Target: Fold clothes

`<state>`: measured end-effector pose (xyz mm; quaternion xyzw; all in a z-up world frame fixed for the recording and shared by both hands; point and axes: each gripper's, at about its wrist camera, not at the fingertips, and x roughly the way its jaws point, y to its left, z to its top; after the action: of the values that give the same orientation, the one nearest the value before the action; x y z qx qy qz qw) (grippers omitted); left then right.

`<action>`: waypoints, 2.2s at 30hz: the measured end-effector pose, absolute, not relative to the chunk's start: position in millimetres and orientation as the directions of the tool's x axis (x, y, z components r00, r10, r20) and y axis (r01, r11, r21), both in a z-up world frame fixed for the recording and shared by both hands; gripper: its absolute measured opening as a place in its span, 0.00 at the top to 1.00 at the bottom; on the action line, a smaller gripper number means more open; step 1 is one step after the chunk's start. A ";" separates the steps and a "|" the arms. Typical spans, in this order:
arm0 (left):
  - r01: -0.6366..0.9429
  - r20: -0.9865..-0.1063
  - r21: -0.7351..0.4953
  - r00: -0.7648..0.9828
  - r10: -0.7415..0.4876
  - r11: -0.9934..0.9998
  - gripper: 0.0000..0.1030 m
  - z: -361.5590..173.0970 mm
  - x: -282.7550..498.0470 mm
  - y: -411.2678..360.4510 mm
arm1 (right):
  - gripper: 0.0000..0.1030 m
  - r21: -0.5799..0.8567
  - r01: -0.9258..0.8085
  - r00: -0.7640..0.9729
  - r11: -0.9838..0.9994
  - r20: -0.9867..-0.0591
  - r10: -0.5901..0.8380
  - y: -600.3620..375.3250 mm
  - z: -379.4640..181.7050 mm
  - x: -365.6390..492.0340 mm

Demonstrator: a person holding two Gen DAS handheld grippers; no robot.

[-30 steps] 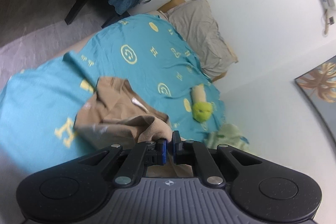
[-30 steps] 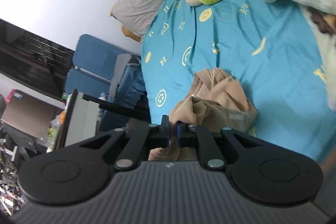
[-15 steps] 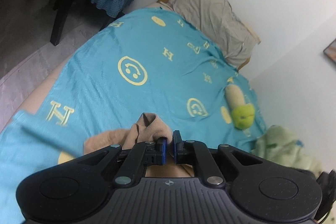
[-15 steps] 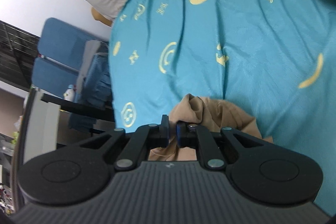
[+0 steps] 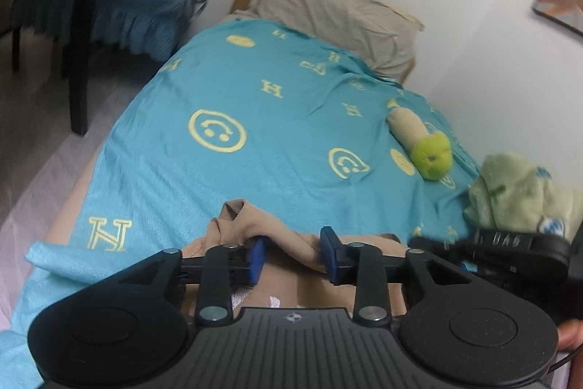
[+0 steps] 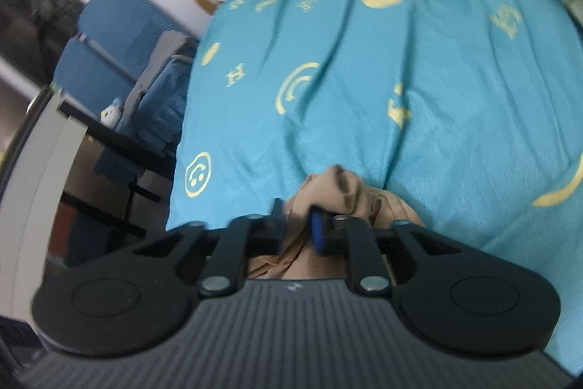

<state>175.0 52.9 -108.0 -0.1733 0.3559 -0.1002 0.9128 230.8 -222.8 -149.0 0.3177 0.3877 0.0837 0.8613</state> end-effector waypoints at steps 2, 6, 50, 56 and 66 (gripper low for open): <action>0.075 -0.604 -0.371 0.738 -0.302 0.926 0.50 -104.0 170.0 49.8 | 0.18 0.606 0.042 0.703 0.795 -0.583 0.407 -217.6 -143.4 225.9; 0.088 -0.577 -0.297 0.777 -0.253 0.951 0.36 -98.7 161.3 44.6 | 0.20 0.541 -0.043 0.733 0.840 -0.554 0.395 -205.5 -133.7 218.9; 0.076 -0.717 -0.141 0.679 -0.154 0.987 0.28 -115.5 82.3 23.6 | 0.33 0.279 0.011 0.598 0.960 -0.772 0.217 -196.3 -146.7 153.8; 0.058 -0.690 -0.287 0.680 -0.249 0.956 0.25 -97.3 62.3 31.1 | 0.33 0.296 0.021 0.593 0.955 -0.773 0.226 -200.6 -146.6 156.2; -0.025 -0.655 -0.648 0.527 -0.541 0.761 0.23 -118.8 50.5 50.4 | 0.33 0.322 0.050 0.586 0.945 -0.776 0.233 -204.1 -147.8 157.8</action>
<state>50.5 50.4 -118.8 -0.3074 0.4600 -0.1579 0.8179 157.8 -204.1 -147.8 0.1568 0.4517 0.0521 0.8767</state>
